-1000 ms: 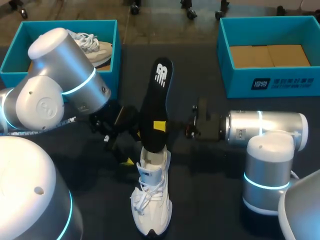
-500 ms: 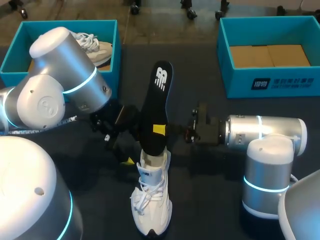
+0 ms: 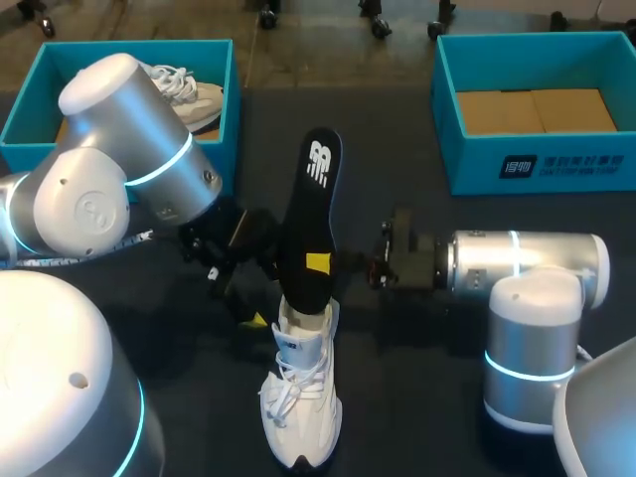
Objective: Take the shoe out of the shoebox, open the shoe tongue, remove and reinsert the insole, then place the shoe into the shoebox
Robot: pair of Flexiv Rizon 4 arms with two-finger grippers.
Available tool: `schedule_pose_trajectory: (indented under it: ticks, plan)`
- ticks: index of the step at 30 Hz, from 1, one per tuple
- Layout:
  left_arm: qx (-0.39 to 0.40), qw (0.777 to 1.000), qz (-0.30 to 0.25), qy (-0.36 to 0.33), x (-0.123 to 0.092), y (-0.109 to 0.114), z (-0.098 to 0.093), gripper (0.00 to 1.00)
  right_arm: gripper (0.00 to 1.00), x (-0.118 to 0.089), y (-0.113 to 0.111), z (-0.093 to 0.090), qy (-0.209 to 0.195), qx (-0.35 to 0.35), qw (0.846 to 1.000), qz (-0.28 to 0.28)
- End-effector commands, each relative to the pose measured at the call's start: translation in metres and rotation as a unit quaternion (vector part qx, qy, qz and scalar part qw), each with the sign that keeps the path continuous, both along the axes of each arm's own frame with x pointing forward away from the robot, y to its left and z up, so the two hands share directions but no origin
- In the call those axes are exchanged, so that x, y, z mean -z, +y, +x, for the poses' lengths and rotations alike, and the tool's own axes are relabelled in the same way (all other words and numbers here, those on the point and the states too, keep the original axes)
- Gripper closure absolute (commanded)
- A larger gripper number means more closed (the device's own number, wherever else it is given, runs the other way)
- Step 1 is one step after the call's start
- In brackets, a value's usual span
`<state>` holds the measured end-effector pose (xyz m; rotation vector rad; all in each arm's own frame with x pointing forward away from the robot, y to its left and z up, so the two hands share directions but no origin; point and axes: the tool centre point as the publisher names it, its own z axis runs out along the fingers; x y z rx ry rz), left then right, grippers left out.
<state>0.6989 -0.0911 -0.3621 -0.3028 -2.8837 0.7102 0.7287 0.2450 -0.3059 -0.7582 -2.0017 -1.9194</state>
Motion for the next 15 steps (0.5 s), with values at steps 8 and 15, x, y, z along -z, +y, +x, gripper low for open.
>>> schedule_pose_trajectory:
  ticks: [8,15]
  plan:
    - [0.0,1.0,-0.001,-0.001,0.001,0.0,-0.001,0.0,1.0,0.002,0.006,-0.004,-0.022,0.003,1.0,-0.016]
    - [0.0,1.0,-0.001,-0.001,0.001,0.0,-0.001,0.0,1.0,0.007,0.008,-0.013,-0.034,0.005,0.999,-0.03]
